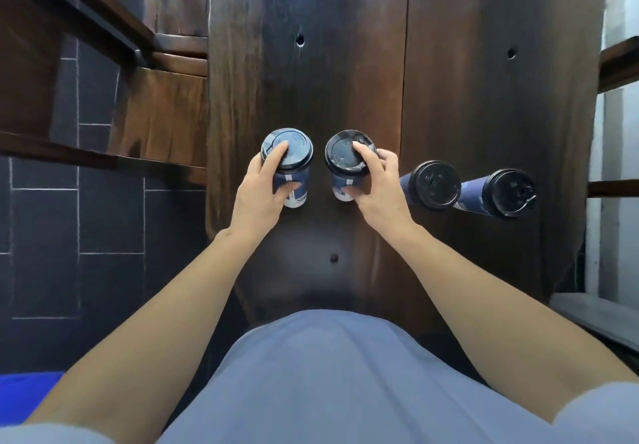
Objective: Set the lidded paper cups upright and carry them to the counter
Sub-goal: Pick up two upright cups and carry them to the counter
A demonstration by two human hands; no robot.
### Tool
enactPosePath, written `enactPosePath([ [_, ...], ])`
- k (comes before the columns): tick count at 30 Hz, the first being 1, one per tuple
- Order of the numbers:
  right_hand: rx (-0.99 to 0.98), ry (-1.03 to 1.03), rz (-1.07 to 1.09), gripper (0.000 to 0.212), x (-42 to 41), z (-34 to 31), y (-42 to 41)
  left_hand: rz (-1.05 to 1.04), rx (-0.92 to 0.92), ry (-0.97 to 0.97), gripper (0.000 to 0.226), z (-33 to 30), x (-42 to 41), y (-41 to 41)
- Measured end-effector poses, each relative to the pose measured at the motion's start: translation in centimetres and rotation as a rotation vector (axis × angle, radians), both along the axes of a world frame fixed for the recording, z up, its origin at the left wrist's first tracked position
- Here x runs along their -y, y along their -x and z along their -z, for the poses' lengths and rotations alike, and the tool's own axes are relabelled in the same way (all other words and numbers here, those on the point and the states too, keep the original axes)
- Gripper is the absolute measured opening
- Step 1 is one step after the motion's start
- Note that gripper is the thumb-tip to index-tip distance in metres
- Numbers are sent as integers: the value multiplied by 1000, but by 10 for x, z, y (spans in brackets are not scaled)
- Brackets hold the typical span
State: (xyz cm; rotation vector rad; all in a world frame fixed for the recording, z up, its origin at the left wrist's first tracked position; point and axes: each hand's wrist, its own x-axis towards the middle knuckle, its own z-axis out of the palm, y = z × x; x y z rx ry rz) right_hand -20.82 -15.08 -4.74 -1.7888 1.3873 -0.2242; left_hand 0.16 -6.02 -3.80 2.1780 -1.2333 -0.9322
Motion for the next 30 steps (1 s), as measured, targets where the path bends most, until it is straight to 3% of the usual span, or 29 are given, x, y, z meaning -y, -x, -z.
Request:
enactPosePath([
  [9,95,-35,44,83,35,26,-18,-112,-201,12,76,33,35,-19],
  [16,134,-105,39,85,38,19,-25,-160,-258,7,77,26,33,-7],
  [24,306,-174,-103,85,27,-32,-19,-190,-360,140,86,-25,-1,-10],
  [30,371,-197,-302,91,16,-94,-1,-290,-584,204,68,-86,-47,1],
])
